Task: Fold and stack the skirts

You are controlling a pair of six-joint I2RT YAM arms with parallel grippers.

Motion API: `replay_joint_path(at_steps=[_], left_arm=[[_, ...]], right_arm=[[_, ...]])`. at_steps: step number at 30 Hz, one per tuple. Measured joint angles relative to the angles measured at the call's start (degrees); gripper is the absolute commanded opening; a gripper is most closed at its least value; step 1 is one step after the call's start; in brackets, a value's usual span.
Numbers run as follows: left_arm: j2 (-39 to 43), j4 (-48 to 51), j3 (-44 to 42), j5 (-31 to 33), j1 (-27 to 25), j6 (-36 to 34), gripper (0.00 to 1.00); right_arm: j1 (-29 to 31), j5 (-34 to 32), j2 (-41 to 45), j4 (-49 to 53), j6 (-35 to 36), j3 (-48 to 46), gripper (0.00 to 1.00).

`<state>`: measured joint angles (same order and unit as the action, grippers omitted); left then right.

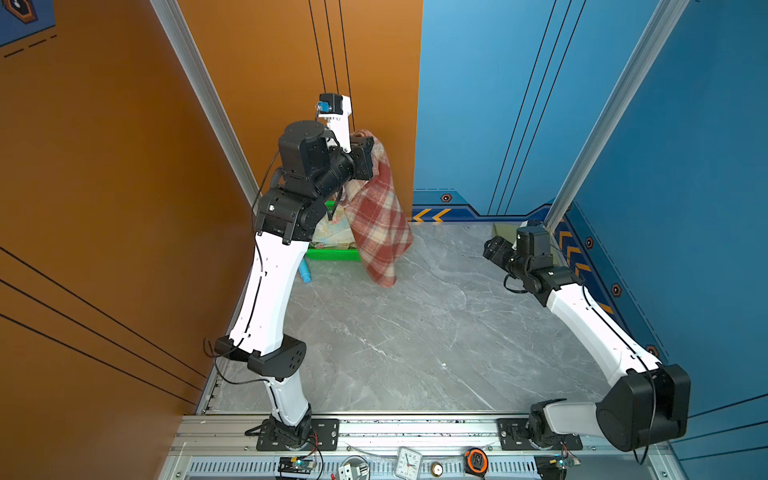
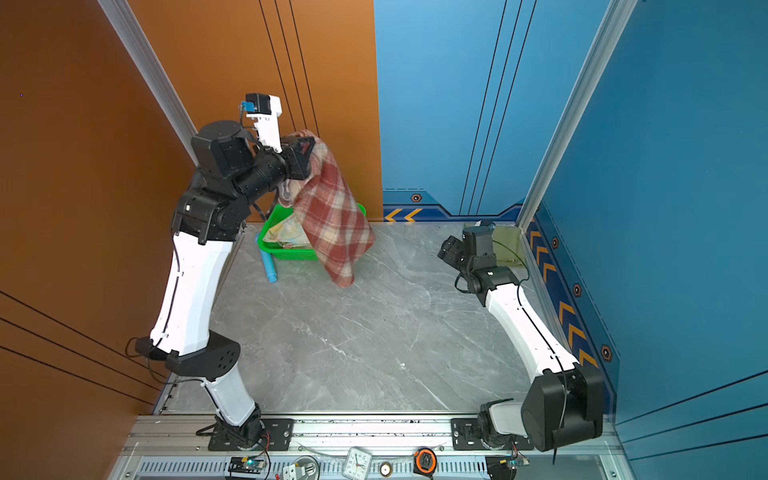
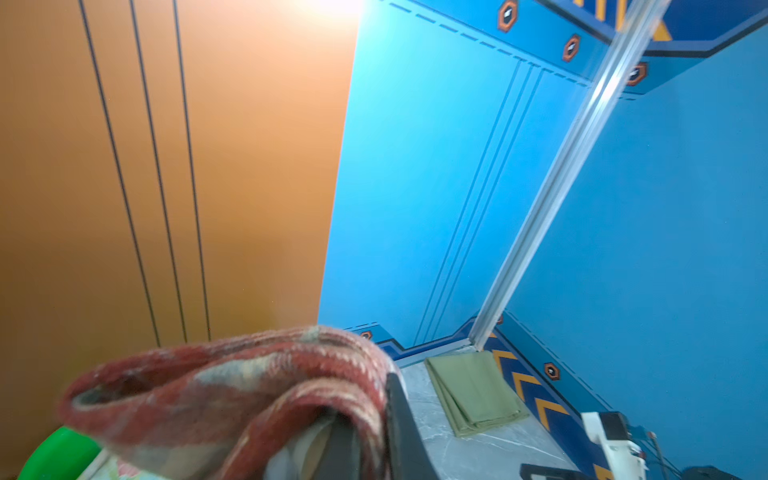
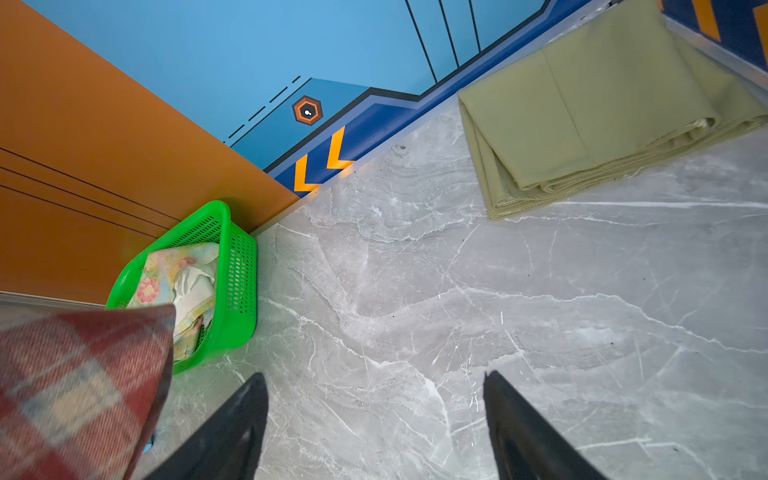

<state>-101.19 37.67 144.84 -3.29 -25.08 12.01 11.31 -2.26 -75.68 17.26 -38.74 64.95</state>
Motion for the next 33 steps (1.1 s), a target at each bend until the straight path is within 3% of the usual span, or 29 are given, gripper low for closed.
replay_joint_path(at_steps=[8, 9, 13, 15, 21, 25, 29, 33], left_arm=[[4.9, -3.5, -11.9, -0.5, -6.4, 0.0, 0.09], [4.7, -3.9, -14.1, -0.7, -6.5, 0.6, 0.16], [2.8, -4.5, -22.1, -1.9, -7.3, 2.8, 0.68], [0.6, -4.5, -25.8, -2.6, -8.4, 3.7, 0.82], [-0.9, -3.2, -35.7, -2.9, -12.9, 3.8, 0.91], [4.0, -3.1, -43.7, -1.0, -13.9, 3.9, 0.91], [12.5, -2.3, -50.9, 3.0, -12.3, 4.5, 0.91], [21.3, -1.8, -58.6, 6.2, -7.2, 7.3, 0.92]], right_arm=[[-0.9, -0.6, 4.6, 1.2, 0.0, -4.1, 0.82], [-1.1, -0.6, 4.9, 1.6, 0.0, -4.3, 0.83], [-1.4, -0.6, 6.2, 3.0, 0.0, -5.0, 0.84], [-1.4, -0.5, 6.9, 3.7, 0.0, -5.1, 0.84], [-1.2, -0.6, 8.5, 5.0, 1.4, -6.4, 0.84], [0.5, -0.5, 8.3, 6.0, 3.0, -7.3, 0.85], [5.0, -0.2, 5.1, 5.7, 5.1, -7.3, 0.87], [11.5, 0.3, -2.1, 5.6, 7.5, -5.7, 0.9]])
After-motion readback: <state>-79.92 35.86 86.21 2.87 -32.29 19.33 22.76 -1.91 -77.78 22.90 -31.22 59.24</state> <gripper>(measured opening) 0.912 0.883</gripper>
